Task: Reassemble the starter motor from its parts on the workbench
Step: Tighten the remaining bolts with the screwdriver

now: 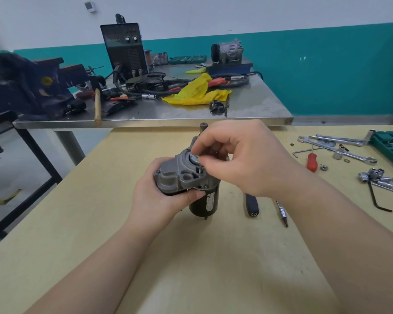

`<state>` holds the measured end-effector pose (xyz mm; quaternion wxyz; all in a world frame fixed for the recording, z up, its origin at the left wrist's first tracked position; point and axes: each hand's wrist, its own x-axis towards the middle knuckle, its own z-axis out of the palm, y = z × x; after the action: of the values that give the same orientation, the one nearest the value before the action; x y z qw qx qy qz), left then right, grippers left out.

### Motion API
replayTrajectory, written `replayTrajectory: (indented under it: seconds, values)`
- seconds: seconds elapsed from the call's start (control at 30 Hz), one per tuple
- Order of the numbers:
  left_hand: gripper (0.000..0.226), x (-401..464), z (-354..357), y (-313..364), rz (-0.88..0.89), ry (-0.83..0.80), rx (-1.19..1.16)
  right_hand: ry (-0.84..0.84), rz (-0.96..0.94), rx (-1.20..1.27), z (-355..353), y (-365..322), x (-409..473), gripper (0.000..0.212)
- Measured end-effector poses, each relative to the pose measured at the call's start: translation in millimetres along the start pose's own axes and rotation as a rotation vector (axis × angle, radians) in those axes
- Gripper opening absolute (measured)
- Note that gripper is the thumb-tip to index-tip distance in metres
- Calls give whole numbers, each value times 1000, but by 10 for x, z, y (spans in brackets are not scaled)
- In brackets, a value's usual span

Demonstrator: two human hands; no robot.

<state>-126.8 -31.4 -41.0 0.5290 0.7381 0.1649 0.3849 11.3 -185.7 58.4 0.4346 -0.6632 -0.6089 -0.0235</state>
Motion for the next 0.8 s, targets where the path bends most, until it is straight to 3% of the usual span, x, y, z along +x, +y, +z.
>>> replayTrajectory:
  seconds: [0.17,0.8]
  values:
    - [68,-5,-2,12,10,3,-20,-115,22,-91,-15,-12,2,21]
    - [68,0,12,-10,11,16,-26,-105,22,-79,11,-1,2,17]
